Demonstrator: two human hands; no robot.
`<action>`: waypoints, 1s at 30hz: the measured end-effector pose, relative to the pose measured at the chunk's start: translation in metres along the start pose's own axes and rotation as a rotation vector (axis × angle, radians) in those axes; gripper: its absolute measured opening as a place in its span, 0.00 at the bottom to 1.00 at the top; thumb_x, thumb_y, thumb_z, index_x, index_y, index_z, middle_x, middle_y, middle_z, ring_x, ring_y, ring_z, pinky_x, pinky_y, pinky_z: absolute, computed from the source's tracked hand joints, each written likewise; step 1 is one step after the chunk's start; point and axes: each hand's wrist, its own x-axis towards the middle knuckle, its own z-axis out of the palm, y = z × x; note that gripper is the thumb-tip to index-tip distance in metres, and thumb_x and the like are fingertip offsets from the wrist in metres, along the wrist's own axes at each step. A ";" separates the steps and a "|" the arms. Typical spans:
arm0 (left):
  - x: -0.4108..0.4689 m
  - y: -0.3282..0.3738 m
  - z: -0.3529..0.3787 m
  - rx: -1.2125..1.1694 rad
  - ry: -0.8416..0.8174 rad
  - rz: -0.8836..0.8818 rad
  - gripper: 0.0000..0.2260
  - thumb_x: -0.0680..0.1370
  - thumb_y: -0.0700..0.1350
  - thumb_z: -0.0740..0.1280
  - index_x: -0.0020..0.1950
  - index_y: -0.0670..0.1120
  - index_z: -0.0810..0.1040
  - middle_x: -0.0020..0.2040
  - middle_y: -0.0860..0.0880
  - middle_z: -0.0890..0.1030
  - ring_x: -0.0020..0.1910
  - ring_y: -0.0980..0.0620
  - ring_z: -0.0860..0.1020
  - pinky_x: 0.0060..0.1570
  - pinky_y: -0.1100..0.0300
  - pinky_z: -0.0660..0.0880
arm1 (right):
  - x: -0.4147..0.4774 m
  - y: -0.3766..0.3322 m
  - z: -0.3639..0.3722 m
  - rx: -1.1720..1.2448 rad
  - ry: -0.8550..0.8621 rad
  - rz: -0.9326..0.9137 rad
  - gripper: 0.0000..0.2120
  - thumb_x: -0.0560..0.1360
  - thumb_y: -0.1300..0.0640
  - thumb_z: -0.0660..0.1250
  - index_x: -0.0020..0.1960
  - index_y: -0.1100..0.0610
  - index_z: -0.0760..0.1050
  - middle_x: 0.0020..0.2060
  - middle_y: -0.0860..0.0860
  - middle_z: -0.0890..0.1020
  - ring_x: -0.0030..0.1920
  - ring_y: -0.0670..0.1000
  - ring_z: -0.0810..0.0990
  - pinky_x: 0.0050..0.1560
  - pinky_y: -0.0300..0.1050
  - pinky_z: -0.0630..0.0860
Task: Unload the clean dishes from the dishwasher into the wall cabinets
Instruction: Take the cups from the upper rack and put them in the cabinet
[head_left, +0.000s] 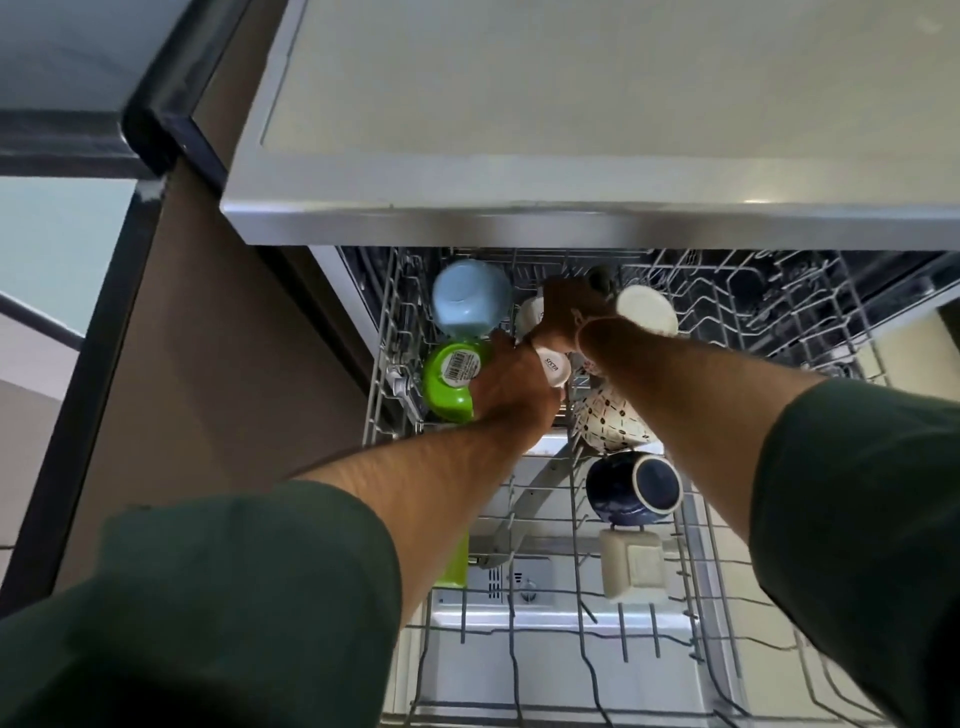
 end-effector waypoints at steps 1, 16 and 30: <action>-0.001 0.000 -0.001 -0.019 -0.002 -0.003 0.28 0.71 0.53 0.77 0.64 0.45 0.68 0.59 0.46 0.71 0.51 0.47 0.78 0.48 0.52 0.78 | -0.003 0.001 0.001 0.018 0.017 0.004 0.35 0.67 0.48 0.78 0.67 0.62 0.70 0.62 0.60 0.77 0.64 0.60 0.75 0.62 0.50 0.72; -0.063 -0.018 -0.061 -0.207 0.097 0.077 0.27 0.67 0.52 0.79 0.59 0.47 0.71 0.52 0.49 0.81 0.48 0.48 0.81 0.40 0.52 0.81 | -0.107 -0.017 -0.036 0.304 0.246 0.103 0.30 0.63 0.44 0.79 0.58 0.58 0.75 0.50 0.55 0.81 0.46 0.56 0.82 0.48 0.53 0.82; -0.226 -0.067 -0.217 -0.376 0.120 0.173 0.29 0.69 0.50 0.77 0.62 0.47 0.65 0.50 0.50 0.77 0.45 0.50 0.77 0.31 0.62 0.69 | -0.298 -0.124 -0.091 0.413 0.390 0.091 0.40 0.52 0.34 0.73 0.58 0.56 0.76 0.53 0.54 0.80 0.48 0.55 0.81 0.48 0.53 0.82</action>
